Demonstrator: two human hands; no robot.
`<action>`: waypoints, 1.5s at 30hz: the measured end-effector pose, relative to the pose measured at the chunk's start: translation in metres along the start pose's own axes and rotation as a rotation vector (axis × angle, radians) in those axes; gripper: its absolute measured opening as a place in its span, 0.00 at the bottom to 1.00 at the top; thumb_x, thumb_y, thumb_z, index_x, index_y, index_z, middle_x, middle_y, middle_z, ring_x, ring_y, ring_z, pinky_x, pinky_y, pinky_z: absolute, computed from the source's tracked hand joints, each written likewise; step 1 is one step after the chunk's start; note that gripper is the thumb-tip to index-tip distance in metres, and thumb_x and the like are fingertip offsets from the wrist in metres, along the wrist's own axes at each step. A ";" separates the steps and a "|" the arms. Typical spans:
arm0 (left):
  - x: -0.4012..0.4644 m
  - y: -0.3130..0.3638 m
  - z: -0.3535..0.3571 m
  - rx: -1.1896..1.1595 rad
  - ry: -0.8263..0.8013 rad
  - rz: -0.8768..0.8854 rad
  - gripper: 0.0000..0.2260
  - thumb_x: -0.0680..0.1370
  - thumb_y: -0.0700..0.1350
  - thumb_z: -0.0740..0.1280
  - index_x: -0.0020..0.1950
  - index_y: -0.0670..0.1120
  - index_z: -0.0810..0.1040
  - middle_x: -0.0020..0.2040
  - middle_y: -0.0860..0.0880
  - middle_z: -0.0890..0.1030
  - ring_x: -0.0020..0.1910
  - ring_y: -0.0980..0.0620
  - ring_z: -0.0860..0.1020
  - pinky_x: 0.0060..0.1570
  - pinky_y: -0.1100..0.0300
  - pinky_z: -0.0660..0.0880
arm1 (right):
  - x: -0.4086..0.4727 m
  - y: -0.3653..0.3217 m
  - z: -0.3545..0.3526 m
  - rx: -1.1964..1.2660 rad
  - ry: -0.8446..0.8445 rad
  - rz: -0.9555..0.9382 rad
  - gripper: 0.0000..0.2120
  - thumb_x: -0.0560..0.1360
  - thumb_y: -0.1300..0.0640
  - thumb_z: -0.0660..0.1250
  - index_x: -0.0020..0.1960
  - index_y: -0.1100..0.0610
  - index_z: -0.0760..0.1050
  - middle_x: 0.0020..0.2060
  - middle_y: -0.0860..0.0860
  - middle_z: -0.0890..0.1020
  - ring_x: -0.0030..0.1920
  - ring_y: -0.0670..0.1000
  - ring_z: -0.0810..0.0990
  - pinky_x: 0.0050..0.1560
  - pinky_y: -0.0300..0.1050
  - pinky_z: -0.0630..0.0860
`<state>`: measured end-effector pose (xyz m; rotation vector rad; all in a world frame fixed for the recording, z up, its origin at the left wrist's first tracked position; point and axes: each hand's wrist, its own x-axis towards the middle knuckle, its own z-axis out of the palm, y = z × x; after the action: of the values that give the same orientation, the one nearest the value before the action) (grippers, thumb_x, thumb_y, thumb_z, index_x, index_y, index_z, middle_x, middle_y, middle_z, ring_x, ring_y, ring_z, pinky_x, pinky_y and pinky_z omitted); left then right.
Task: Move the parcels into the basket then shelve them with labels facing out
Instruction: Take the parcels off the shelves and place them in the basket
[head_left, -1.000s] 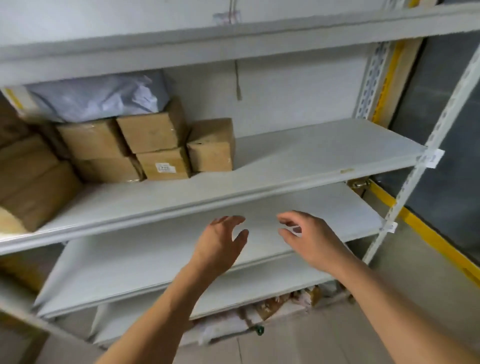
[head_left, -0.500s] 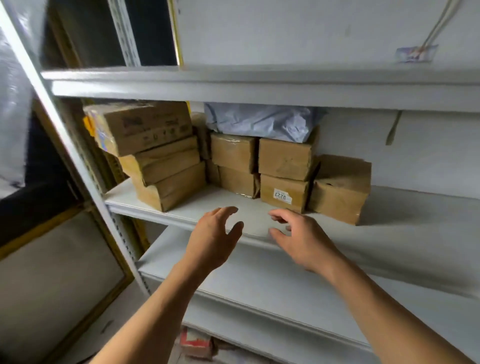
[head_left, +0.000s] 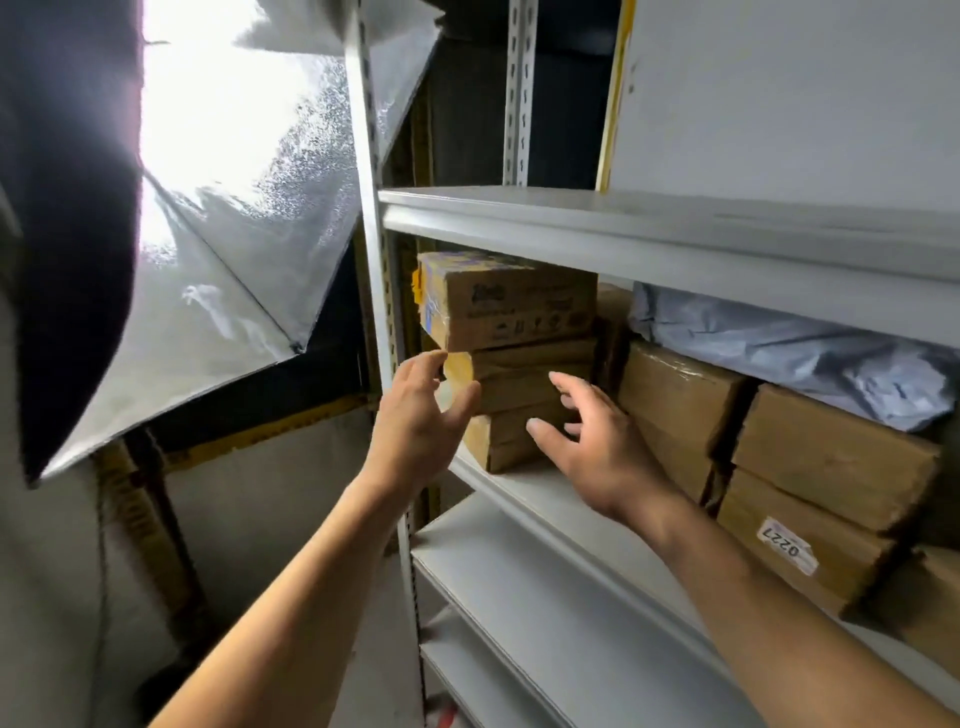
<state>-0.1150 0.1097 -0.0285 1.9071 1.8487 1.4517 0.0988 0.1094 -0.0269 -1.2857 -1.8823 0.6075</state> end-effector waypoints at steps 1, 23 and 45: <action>0.012 -0.007 -0.005 -0.025 0.024 -0.010 0.28 0.82 0.59 0.69 0.78 0.49 0.70 0.75 0.47 0.73 0.67 0.55 0.75 0.63 0.56 0.75 | 0.010 -0.007 0.007 0.032 0.012 -0.005 0.31 0.82 0.46 0.69 0.82 0.44 0.62 0.78 0.49 0.68 0.70 0.52 0.75 0.63 0.43 0.74; 0.127 -0.067 0.008 -0.792 -0.234 0.093 0.17 0.87 0.46 0.63 0.76 0.47 0.72 0.65 0.46 0.82 0.64 0.47 0.81 0.58 0.55 0.80 | 0.082 -0.052 0.077 0.558 0.439 -0.053 0.33 0.78 0.41 0.73 0.79 0.46 0.67 0.69 0.41 0.80 0.69 0.39 0.78 0.73 0.45 0.74; -0.079 0.032 0.013 -0.813 -0.473 -0.069 0.26 0.81 0.63 0.64 0.76 0.54 0.72 0.67 0.52 0.82 0.67 0.53 0.80 0.68 0.43 0.78 | -0.115 0.009 -0.025 0.704 0.136 0.034 0.22 0.85 0.52 0.64 0.78 0.43 0.68 0.71 0.51 0.79 0.72 0.55 0.78 0.73 0.66 0.72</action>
<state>-0.0672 0.0433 -0.0569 1.5484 0.8977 1.2843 0.1475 0.0056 -0.0559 -0.8633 -1.3459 1.0531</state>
